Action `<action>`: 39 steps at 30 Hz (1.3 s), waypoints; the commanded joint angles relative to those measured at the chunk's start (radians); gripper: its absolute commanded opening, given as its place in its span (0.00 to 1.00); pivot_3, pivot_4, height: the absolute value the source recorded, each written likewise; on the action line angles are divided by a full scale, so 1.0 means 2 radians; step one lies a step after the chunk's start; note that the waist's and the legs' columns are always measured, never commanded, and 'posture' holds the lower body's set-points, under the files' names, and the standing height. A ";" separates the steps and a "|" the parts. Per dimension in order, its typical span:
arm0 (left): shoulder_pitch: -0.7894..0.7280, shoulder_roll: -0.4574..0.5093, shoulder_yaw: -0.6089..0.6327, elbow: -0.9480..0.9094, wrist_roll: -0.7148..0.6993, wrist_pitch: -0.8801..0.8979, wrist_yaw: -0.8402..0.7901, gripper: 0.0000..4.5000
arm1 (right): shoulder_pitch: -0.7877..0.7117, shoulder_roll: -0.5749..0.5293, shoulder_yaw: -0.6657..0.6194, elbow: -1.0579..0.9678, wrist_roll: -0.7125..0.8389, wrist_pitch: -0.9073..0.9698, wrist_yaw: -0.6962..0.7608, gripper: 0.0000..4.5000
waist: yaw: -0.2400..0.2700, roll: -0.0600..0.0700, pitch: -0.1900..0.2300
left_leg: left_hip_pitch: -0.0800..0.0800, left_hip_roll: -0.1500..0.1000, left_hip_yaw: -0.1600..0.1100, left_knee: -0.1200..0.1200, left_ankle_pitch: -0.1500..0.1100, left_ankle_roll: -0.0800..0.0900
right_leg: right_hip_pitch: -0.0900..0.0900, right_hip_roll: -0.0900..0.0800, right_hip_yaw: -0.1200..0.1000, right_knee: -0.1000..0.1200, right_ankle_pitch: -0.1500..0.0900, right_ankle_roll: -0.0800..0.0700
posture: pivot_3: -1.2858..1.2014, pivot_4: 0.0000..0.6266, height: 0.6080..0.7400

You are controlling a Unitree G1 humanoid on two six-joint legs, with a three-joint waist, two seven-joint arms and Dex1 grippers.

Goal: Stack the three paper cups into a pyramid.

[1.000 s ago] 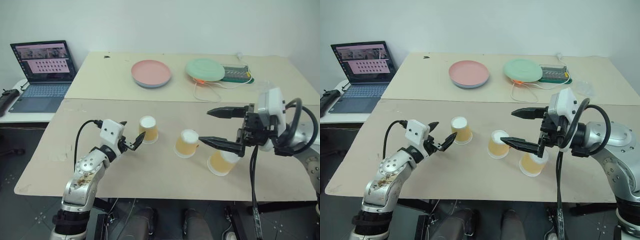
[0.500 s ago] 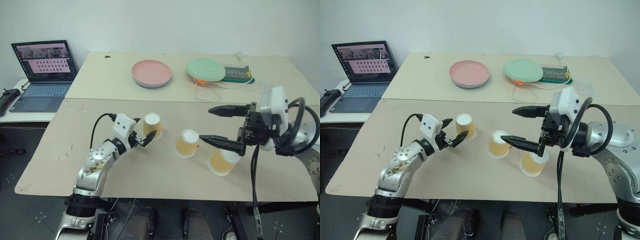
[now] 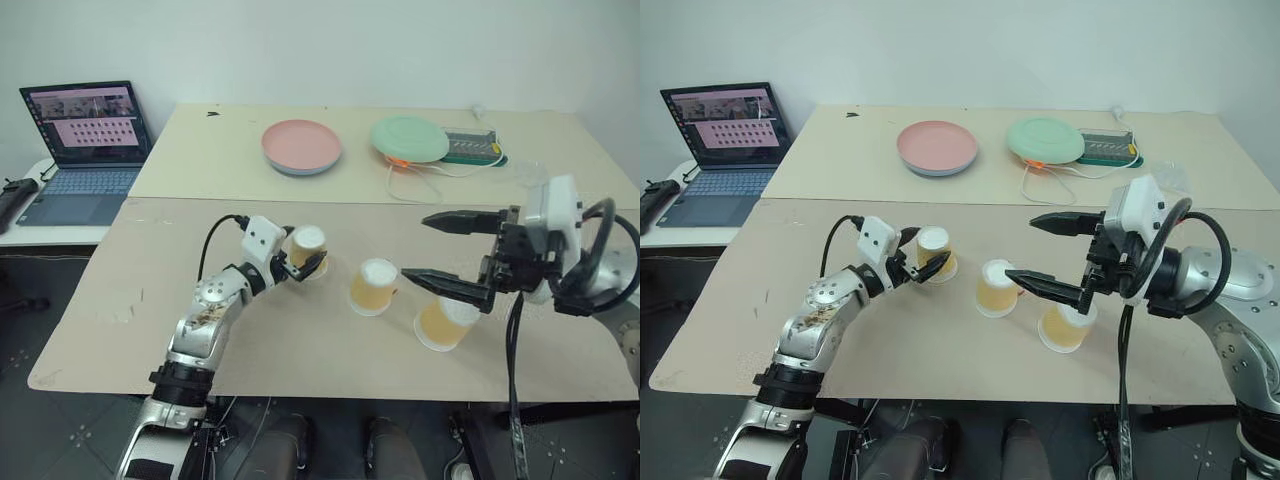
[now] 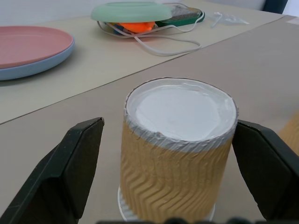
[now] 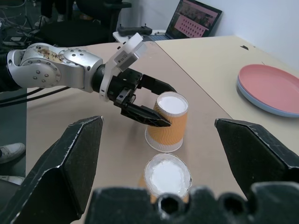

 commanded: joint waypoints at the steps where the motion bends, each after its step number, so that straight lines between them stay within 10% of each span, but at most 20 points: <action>1: -0.014 0.001 0.002 -0.001 0.003 -0.018 -0.007 0.99 | -0.001 -0.005 -0.022 -0.017 0.008 -0.006 -0.003 1.00 | 0.000 0.000 0.000 | 0.000 0.000 0.000 0.000 0.000 0.000 | 0.000 0.000 0.000 0.000 0.000 0.000 | 0.52 0.24 0.92; 5: -0.012 -0.003 0.002 -0.001 0.004 -0.021 -0.011 0.99 | 0.000 -0.005 -0.022 -0.018 0.007 -0.006 -0.003 1.00 | 0.000 0.000 0.000 | 0.000 0.000 0.000 0.000 0.000 0.000 | 0.000 0.000 0.000 0.000 0.000 0.000 | 0.52 0.24 0.92; 12: -0.011 -0.009 0.000 0.000 0.007 -0.024 -0.014 0.50 | 0.000 -0.006 -0.022 -0.017 0.006 -0.006 -0.003 1.00 | 0.000 0.000 0.000 | 0.000 0.000 0.000 0.000 0.000 0.000 | 0.000 0.000 0.000 0.000 0.000 0.000 | 0.52 0.24 0.92; 21: -0.017 0.026 0.032 -0.021 -0.029 0.001 -0.054 0.50 | 0.003 -0.006 -0.021 -0.022 0.006 -0.003 -0.009 1.00 | -0.002 0.000 0.000 | 0.000 0.000 0.000 0.000 0.000 0.000 | 0.000 0.000 0.000 0.000 0.000 0.000 | 0.52 0.24 0.92; 30: -0.015 0.169 0.056 -0.033 -0.134 0.076 -0.255 0.50 | 0.002 -0.004 -0.017 -0.012 0.002 -0.007 -0.006 1.00 | -0.011 0.000 0.000 | 0.000 0.000 0.000 0.000 0.000 0.000 | -0.001 0.001 0.000 0.000 0.000 0.000 | 0.52 0.24 0.92; 39: -0.045 0.111 -0.030 0.019 -0.087 0.026 -0.284 0.50 | -0.009 -0.002 -0.011 -0.006 0.001 -0.008 -0.007 1.00 | -0.010 0.000 0.000 | 0.000 0.000 0.000 0.000 0.000 0.000 | 0.000 0.001 0.000 0.000 0.000 0.000 | 0.52 0.24 0.92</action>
